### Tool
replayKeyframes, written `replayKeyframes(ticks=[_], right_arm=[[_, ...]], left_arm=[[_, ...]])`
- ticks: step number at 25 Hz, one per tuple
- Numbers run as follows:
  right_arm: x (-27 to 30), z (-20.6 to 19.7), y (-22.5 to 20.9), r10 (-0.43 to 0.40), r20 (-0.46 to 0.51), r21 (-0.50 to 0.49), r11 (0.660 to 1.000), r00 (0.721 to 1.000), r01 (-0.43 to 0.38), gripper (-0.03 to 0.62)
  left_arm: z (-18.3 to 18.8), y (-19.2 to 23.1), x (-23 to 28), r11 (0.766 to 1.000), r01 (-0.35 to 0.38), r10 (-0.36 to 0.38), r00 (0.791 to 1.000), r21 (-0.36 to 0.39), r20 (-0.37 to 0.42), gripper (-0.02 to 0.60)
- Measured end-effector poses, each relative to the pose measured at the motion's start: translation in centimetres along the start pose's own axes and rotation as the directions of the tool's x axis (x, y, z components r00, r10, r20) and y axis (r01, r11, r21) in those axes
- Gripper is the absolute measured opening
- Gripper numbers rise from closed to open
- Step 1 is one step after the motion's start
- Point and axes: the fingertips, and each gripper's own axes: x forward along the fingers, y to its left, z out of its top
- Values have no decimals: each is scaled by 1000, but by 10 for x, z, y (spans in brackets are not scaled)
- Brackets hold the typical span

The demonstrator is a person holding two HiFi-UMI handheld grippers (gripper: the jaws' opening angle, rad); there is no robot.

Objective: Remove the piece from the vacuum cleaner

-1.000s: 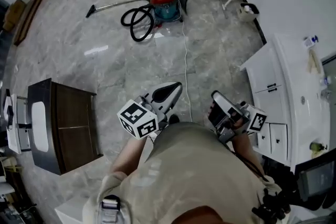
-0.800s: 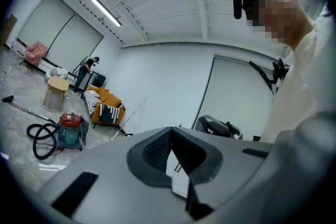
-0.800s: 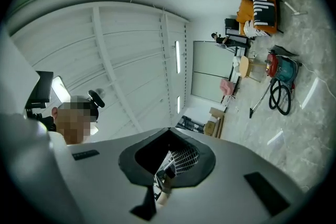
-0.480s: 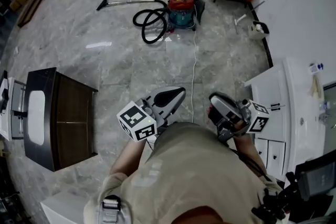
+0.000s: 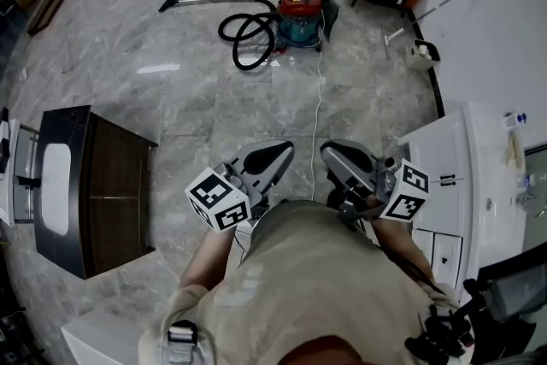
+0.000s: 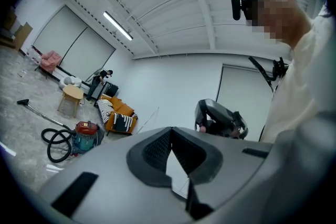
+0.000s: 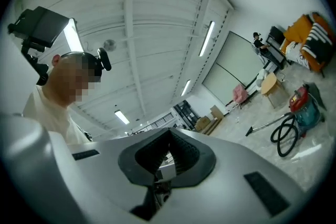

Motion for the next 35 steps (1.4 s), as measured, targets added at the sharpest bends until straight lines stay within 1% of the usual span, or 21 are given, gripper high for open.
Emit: replayKeyframes(ticks=[2, 4, 7, 8, 10, 12, 16, 18, 22, 27, 29, 31, 35], right_arm=[[-1, 0, 0, -32, 18, 1, 999, 999, 32, 2], [-1, 6, 1, -58, 21, -47, 997, 998, 59, 2], [3, 23, -7, -63, 20, -157, 985, 998, 66, 2], [3, 28, -11, -61, 23, -176, 982, 998, 64, 2], [-4, 33, -18, -72, 39, -161, 984, 997, 77, 2], [-15, 38, -29, -91, 58, -116, 988, 994, 97, 2], [-51, 65, -68, -137, 113, -39, 989, 984, 142, 3], [-75, 83, -90, -172, 145, -14, 984, 974, 175, 2], [-125, 113, -132, -236, 189, 16, 971, 953, 237, 2], [-188, 158, -180, -299, 243, 51, 954, 923, 296, 2], [-209, 172, -198, -317, 243, 54, 948, 917, 313, 3], [-226, 184, -214, -328, 229, 35, 944, 917, 329, 2], [-252, 210, -239, -351, 193, -65, 927, 916, 369, 3]], left_arm=[[-1, 0, -2, 1000, -9, 9, 1000, -10, -11, 3], [1, -1, -1, 1000, -15, 15, 1000, -10, -20, 3], [14, 4, 8, 998, -54, 54, 999, 36, 4, 3], [19, 4, 12, 996, -71, 70, 997, 53, 15, 3], [19, 0, 20, 994, -92, 92, 996, 61, 2, 3], [11, -3, 30, 993, -106, 108, 993, 50, -40, 3], [-1, 1, 70, 989, -142, 146, 984, 38, -100, 3], [-2, -2, 97, 990, -134, 138, 984, 42, -116, 3], [-5, -7, 156, 990, -114, 125, 979, 77, -162, 3], [-7, -8, 207, 984, -143, 160, 970, 102, -186, 3], [-11, -7, 220, 981, -167, 184, 964, 102, -193, 3], [-13, -5, 231, 976, -193, 210, 957, 102, -198, 3], [-12, -5, 254, 966, -235, 253, 947, 110, -197, 3]])
